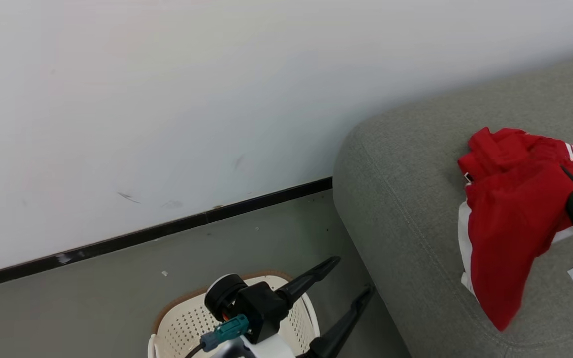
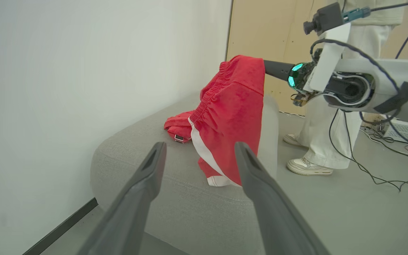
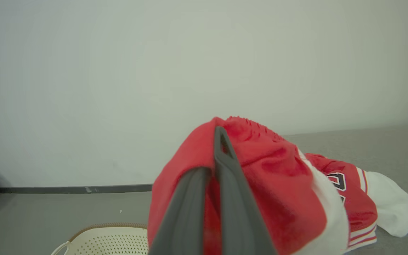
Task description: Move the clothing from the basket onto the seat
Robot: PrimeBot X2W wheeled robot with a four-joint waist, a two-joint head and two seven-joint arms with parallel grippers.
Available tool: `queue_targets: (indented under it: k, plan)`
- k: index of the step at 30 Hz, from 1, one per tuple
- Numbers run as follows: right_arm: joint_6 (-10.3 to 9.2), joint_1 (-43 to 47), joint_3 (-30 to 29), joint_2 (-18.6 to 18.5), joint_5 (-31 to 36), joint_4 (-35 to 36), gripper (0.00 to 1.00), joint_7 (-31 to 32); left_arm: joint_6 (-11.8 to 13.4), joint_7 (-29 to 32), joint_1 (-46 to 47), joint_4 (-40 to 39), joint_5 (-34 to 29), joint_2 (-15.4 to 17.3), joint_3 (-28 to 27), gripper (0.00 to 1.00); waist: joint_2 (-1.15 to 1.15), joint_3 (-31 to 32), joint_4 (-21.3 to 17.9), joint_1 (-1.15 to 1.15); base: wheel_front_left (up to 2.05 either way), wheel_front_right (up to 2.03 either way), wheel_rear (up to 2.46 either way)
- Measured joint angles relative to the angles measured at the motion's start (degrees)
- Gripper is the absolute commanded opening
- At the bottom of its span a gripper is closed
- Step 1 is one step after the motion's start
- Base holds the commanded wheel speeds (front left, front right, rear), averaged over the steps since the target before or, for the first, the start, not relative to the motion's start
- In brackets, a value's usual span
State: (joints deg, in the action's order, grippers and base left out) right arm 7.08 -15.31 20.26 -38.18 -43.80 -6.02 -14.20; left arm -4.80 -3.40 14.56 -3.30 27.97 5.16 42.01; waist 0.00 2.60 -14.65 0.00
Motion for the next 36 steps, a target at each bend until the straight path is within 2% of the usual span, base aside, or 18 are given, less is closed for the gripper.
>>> queue_targets:
  k: [11,15,22,28,36]
  plan:
    - [0.0,9.46,-8.79,2.5,3.57,3.08,0.0,0.0,-0.48,-1.31,0.0,1.11,0.01,-0.67,1.34,1.0,0.0,-0.15,-4.15,0.0,0.0,0.0,0.0]
    - [0.0,10.7,-9.42,3.87,4.55,4.66,0.0,0.0,-0.48,-1.74,0.0,1.81,-0.01,-0.68,1.4,1.0,0.0,-0.38,-5.46,0.0,0.0,0.0,0.0]
    - [0.0,9.87,-6.87,4.74,5.56,5.99,0.0,0.0,-0.31,-1.79,0.0,2.47,-0.35,-0.66,1.1,1.0,0.0,-1.4,-6.87,0.0,0.0,0.0,0.0]
    - [0.0,1.54,-6.51,3.82,5.52,3.79,0.0,0.0,0.76,-1.79,0.0,2.46,-0.88,-0.54,0.34,1.0,0.0,-3.1,-7.12,0.0,0.0,0.0,0.0]
    - [0.0,-15.02,-11.33,3.54,5.06,-3.92,0.0,3.26,2.68,-1.48,0.02,0.88,-2.41,0.64,-1.25,1.0,0.0,-6.51,-6.67,0.0,0.0,0.0,0.0]
